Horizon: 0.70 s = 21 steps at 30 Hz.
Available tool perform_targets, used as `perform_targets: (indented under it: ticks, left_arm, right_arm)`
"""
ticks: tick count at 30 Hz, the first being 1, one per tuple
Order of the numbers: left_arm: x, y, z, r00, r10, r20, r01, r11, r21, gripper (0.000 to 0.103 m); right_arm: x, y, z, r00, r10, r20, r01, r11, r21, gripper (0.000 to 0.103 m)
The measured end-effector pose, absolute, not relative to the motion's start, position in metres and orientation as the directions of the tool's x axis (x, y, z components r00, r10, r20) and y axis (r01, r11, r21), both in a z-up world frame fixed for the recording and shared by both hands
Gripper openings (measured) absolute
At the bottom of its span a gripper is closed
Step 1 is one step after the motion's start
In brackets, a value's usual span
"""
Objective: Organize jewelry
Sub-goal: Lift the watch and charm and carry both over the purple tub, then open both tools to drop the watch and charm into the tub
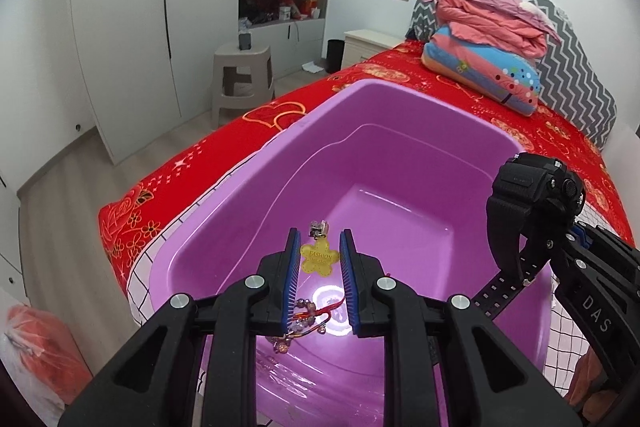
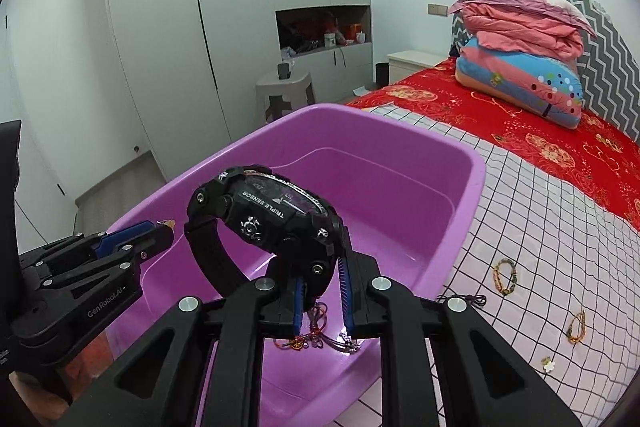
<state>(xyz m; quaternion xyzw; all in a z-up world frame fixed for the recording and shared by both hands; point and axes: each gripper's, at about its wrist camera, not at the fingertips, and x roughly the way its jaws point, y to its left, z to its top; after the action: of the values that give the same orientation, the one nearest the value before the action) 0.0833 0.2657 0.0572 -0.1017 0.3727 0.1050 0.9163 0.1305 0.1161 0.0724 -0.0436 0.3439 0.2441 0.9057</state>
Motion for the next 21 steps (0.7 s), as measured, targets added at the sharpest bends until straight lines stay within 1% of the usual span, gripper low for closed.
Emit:
perform_targets:
  ticks: [12,21]
  left_arm:
    - [0.102,0.279,0.037,0.607,0.125,-0.785,-0.324,0.941,-0.100,0.020]
    - [0.109,0.278,0.031,0.562,0.130,-0.817,-0.330,0.941,-0.077,0.021]
  right_arm:
    - [0.156,0.139,0.046,0.554,0.353,-0.754,-0.461,0.884,0.075,0.014]
    - [0.163,0.146,0.037,0.522,0.317,-0.792,-0.457,0.888,0.054,0.015]
